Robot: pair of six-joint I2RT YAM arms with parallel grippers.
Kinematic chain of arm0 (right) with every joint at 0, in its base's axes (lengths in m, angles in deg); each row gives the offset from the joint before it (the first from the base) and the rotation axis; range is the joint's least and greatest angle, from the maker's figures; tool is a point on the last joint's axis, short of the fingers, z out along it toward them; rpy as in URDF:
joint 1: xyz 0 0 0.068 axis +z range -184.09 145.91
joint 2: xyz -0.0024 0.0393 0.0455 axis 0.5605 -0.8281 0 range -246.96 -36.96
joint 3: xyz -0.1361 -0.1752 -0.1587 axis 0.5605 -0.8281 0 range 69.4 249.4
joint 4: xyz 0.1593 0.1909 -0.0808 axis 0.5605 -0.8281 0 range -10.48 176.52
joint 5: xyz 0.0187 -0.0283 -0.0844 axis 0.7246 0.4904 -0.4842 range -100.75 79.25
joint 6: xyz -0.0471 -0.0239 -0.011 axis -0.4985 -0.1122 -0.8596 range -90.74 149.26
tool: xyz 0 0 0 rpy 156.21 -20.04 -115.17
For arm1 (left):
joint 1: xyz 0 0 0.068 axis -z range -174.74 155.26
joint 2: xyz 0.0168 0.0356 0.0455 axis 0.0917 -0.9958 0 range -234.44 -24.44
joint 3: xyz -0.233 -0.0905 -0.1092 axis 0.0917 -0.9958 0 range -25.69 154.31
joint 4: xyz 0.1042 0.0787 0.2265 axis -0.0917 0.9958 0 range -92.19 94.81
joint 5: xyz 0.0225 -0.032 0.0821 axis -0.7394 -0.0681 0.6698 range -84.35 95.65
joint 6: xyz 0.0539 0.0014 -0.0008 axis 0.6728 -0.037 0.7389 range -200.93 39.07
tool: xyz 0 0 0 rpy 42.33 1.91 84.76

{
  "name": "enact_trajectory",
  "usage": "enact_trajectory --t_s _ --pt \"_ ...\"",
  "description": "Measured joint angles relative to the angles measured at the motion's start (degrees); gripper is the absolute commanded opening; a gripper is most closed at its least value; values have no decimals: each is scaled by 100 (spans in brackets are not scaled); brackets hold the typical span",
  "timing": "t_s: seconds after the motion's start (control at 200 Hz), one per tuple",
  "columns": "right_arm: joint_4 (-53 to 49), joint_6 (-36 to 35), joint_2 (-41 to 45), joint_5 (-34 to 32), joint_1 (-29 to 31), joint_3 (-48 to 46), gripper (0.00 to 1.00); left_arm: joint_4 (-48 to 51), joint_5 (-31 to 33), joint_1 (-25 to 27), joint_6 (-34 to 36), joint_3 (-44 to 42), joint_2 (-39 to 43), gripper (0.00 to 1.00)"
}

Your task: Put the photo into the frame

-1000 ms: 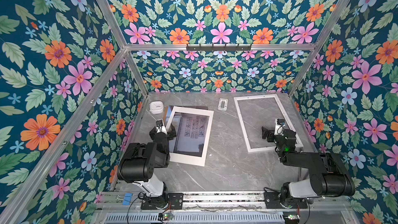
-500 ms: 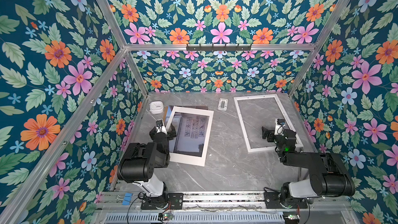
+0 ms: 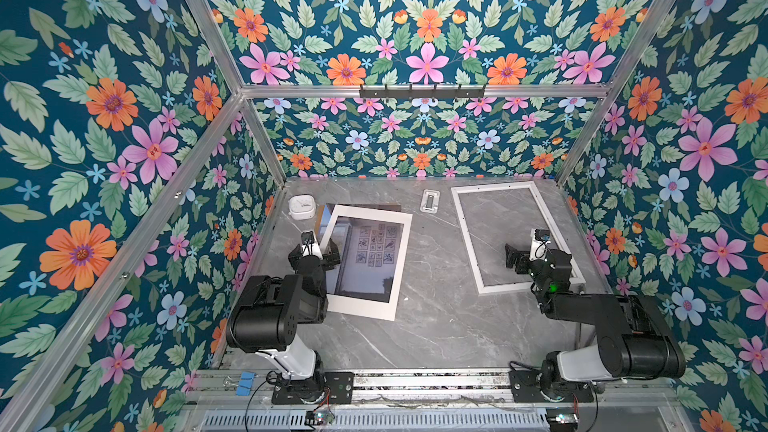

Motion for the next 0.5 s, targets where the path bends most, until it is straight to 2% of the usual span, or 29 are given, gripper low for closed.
enact_trajectory --t_s 0.5 --pt "-13 66 0 -157 0 68 99 0 0 0 0 4 0 100"
